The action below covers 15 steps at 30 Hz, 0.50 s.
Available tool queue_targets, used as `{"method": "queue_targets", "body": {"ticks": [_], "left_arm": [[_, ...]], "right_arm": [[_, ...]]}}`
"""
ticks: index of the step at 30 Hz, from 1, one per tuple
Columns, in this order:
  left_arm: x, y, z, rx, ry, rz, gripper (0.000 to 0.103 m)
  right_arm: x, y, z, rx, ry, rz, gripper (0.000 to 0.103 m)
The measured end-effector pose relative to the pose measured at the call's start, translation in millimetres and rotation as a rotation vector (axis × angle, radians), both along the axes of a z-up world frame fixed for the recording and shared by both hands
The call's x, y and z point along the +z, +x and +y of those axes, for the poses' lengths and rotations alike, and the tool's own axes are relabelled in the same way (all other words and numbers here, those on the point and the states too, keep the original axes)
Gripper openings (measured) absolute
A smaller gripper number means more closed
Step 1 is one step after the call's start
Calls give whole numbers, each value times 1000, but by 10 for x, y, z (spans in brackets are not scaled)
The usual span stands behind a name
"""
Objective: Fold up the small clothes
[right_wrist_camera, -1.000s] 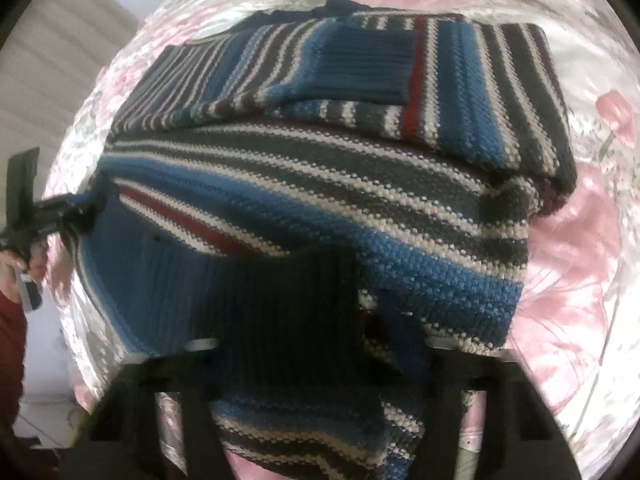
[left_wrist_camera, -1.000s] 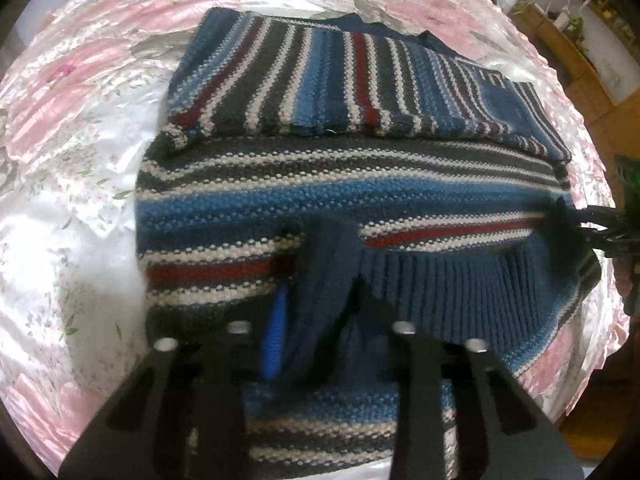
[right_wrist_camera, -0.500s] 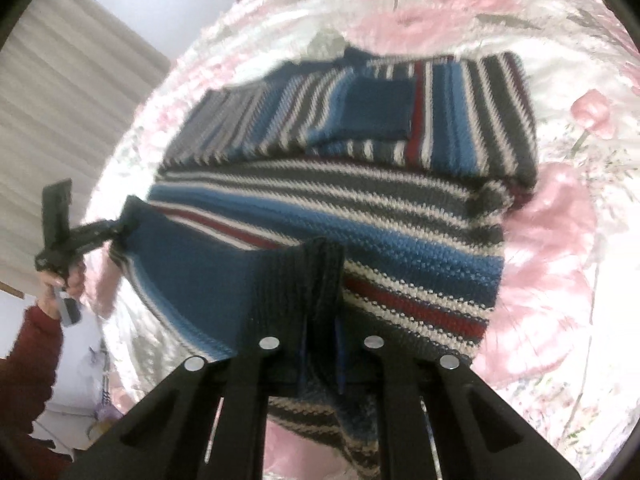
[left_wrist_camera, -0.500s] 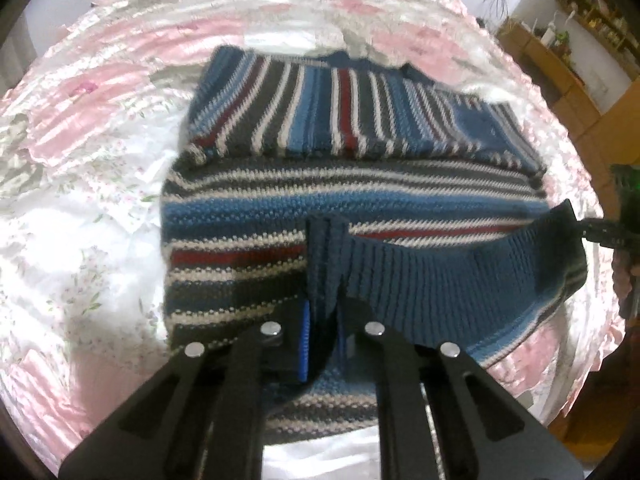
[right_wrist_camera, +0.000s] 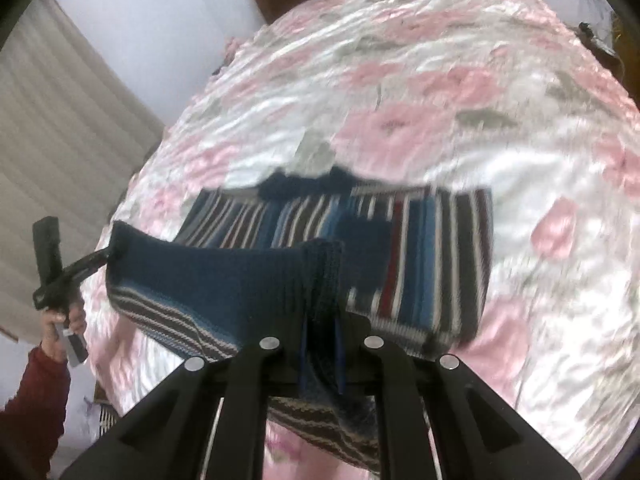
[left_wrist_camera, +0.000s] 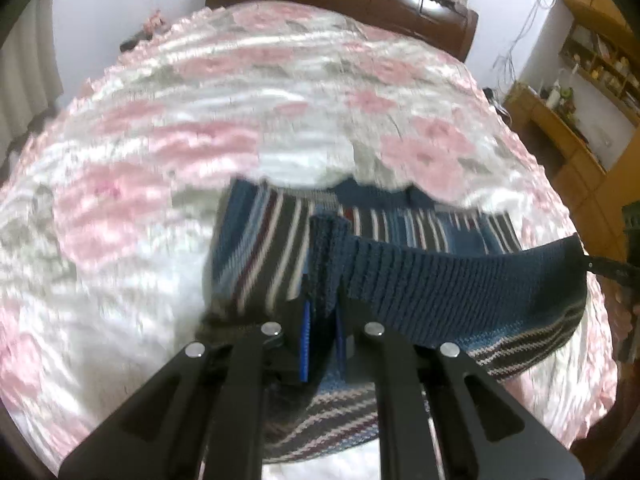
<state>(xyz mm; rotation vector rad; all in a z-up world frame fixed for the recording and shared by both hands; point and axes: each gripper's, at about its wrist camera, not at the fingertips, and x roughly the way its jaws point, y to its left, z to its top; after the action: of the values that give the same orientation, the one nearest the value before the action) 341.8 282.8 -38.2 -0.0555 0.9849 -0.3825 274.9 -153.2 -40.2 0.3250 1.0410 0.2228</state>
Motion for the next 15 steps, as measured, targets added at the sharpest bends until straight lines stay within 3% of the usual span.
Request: {"method": "queue_targets", "body": {"ticks": [4,9,15], "left_arm": [[38,397,-145,23,1,-23,9],[-65,894,-404,40,59,-72,9],[-547,1388,-699,61,138,-34,9]], "right_arm": [[34,409,-52,-42,-46,8,10],[-63,971,-183,-113,-87,25,10],[-499,1492,-290,-181,-117,79,10]]}}
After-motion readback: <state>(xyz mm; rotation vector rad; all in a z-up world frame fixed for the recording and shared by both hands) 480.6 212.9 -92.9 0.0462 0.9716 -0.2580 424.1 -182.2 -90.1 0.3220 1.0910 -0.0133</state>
